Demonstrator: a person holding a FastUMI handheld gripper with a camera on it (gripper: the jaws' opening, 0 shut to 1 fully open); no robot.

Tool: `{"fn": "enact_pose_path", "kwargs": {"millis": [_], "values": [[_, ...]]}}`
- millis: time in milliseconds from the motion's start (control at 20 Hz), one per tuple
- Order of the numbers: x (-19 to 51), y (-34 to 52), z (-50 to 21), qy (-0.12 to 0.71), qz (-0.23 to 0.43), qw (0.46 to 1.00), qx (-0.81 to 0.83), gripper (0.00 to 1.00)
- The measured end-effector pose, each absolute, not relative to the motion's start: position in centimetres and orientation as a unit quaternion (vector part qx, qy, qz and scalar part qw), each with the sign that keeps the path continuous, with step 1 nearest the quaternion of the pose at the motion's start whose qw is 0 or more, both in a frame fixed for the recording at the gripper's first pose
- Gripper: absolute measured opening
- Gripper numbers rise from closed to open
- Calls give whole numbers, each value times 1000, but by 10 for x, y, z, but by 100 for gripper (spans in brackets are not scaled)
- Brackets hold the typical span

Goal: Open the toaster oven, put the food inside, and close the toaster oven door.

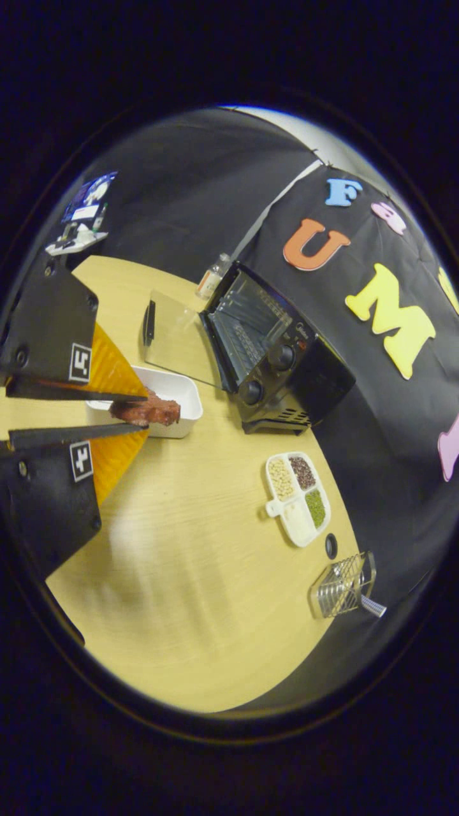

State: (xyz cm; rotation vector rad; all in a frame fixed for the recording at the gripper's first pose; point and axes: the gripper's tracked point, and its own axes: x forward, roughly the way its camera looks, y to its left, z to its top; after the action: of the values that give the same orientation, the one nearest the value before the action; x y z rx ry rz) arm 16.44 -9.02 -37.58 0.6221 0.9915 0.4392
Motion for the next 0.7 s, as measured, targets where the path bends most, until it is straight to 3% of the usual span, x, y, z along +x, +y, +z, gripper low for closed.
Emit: {"fn": "enact_pose_path", "kwargs": {"millis": [100, 700], "values": [[158, -92, -372, 456, 210, 821, 272, 12], [137, -55, -287, 354, 178, 915, 80, 11]]}}
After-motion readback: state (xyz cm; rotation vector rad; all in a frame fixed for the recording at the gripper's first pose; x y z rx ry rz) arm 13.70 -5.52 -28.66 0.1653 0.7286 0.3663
